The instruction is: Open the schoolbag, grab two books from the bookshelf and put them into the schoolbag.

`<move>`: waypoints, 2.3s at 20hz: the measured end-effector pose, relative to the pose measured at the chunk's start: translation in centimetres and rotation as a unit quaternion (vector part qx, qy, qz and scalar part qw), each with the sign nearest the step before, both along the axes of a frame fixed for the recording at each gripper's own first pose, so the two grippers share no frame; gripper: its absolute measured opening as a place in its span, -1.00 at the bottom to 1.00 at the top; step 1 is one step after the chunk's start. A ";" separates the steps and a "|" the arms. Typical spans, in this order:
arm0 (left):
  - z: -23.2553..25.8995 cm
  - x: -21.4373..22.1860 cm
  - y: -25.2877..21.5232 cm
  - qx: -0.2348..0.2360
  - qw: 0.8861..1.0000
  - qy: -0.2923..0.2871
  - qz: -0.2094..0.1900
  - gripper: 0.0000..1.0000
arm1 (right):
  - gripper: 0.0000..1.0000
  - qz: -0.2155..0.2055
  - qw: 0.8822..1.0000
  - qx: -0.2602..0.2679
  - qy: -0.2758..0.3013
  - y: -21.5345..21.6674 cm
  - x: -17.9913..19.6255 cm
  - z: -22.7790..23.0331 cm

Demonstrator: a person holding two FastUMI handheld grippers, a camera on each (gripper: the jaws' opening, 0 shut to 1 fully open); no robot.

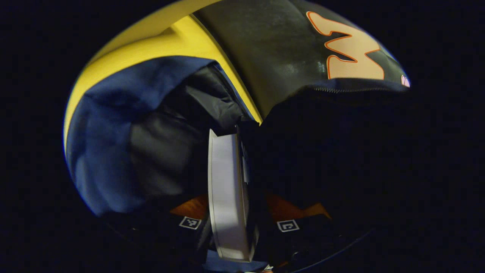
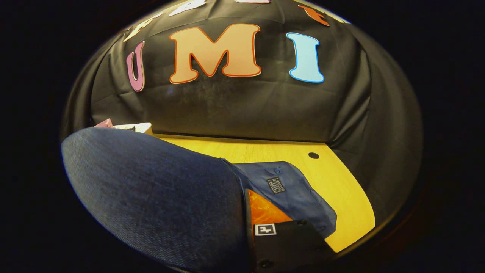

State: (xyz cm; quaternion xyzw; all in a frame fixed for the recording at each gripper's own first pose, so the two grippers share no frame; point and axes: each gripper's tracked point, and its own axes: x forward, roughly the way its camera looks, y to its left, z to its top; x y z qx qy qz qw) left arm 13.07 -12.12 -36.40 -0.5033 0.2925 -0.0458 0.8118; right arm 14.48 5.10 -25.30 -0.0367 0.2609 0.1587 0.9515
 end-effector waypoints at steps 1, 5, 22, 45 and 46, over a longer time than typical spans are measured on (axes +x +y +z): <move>-0.1 -0.8 0.9 0.013 1.000 0.006 0.005 0.21 | -0.81 0.003 1.000 -0.002 0.000 0.0 -0.1 0.0; -0.3 -5.3 3.8 0.073 0.997 0.034 0.006 0.38 | -0.81 0.015 1.000 -0.008 -0.001 0.0 -0.1 -0.2; 16.5 -19.4 22.8 0.311 0.949 0.052 -0.030 0.93 | -0.81 -0.004 0.999 -0.050 -0.010 0.6 -0.3 -0.1; 22.2 -14.1 60.2 0.469 0.866 0.170 0.022 0.86 | -0.80 -0.094 0.992 -0.073 0.029 2.4 -0.6 -2.6; 21.6 -13.2 60.2 0.471 0.865 0.173 0.010 0.84 | -0.80 -0.097 0.992 -0.074 0.029 2.4 -0.6 -2.6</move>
